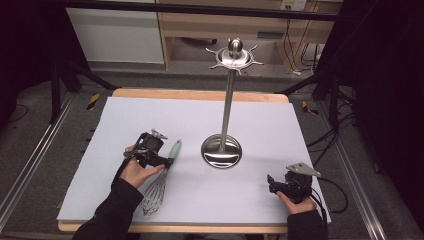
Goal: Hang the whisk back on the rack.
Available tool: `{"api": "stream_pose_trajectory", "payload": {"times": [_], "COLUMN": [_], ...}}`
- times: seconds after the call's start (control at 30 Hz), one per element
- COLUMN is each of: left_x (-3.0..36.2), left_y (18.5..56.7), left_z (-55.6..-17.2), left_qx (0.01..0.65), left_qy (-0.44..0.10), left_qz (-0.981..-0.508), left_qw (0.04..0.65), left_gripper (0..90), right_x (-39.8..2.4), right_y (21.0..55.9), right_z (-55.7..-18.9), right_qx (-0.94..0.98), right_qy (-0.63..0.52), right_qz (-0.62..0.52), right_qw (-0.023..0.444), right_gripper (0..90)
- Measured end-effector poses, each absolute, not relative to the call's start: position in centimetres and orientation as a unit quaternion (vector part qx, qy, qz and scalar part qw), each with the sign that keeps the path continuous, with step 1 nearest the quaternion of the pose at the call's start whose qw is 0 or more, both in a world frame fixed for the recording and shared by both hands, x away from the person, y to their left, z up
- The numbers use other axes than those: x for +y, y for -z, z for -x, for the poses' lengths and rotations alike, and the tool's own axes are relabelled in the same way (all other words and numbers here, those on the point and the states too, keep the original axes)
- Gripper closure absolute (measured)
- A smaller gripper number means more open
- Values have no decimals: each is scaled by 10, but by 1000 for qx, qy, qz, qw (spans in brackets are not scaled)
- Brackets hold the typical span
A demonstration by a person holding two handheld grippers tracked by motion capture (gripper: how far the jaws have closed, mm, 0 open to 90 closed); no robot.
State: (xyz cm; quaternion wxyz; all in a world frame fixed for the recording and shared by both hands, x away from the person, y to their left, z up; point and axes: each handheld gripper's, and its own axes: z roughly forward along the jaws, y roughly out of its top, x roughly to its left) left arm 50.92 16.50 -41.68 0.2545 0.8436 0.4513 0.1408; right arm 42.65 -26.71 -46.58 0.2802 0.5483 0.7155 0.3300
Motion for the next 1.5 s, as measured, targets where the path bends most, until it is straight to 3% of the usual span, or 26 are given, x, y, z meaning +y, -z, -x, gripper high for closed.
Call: {"api": "stream_pose_trajectory", "payload": {"times": [0.73,1.5], "left_x": [169,160], "left_y": [436,445], "left_z": [-517,-521], "left_qx": [475,494], "left_qy": [-102,-52], "left_qz": [-838,-841], "left_qw": [246,216], "left_gripper": [425,596], "right_x": [-266,-266], "right_y": [467,466], "right_z": [-428,-427], "right_qx": [720,719], "right_qy": [-326,-328], "right_qz": [-547,-549], "right_qw": [276,273], "right_gripper": [101,101]}}
